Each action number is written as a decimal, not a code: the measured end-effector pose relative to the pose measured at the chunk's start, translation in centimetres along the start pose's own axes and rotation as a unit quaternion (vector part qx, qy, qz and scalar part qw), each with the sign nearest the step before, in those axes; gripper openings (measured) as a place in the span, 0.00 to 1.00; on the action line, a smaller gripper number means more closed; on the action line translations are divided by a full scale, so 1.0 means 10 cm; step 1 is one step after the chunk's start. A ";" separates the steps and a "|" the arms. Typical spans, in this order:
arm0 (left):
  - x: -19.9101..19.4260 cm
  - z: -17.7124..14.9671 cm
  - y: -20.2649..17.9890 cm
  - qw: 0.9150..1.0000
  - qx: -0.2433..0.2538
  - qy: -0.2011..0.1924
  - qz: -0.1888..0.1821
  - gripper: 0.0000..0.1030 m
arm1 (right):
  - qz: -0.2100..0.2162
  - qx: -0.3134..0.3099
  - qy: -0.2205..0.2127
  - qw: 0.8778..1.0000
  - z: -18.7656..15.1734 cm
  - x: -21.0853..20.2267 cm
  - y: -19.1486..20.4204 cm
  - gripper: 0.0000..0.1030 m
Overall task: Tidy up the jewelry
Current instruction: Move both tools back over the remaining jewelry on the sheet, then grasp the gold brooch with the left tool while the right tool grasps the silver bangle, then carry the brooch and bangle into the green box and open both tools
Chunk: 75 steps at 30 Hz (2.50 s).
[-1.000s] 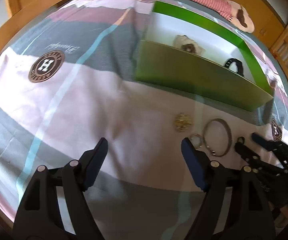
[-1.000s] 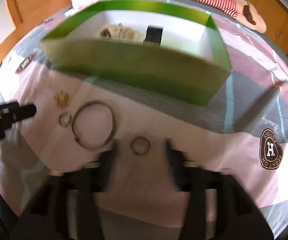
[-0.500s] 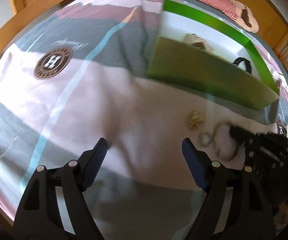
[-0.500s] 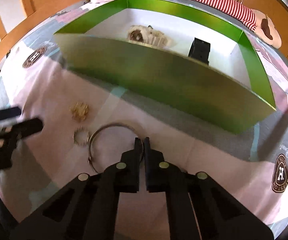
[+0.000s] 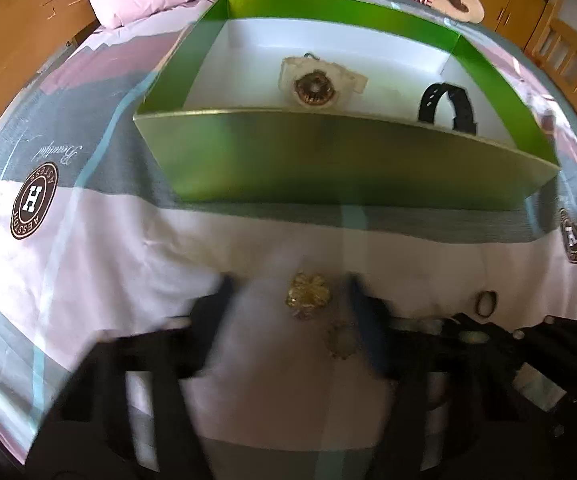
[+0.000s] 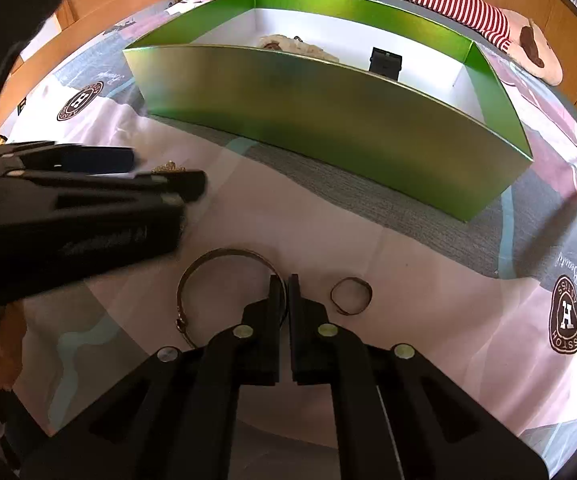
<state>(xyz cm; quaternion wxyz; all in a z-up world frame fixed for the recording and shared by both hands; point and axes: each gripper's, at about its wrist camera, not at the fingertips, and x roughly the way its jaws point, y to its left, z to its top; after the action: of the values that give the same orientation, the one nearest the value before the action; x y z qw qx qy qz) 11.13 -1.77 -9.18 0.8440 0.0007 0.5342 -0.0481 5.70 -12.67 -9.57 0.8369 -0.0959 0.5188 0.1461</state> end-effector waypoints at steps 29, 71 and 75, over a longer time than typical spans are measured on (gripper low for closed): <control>-0.69 -0.38 0.14 0.999 -0.031 -0.037 -0.008 0.22 | 0.006 0.041 -0.021 0.999 -0.08 -0.39 -0.19 0.04; -0.84 -0.40 0.40 0.997 -0.060 -0.052 0.001 0.22 | -0.013 0.058 -0.051 0.997 0.01 -0.61 -0.28 0.04; -0.78 -0.41 0.39 0.997 -0.059 -0.045 0.000 0.22 | -0.011 0.063 -0.042 0.997 -0.02 -0.54 -0.28 0.04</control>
<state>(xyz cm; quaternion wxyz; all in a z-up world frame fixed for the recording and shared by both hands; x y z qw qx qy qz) 4.42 2.97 -4.14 0.8656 -0.0514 0.4979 -0.0163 4.25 -16.19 -4.85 0.8639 -0.0422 0.4903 0.1076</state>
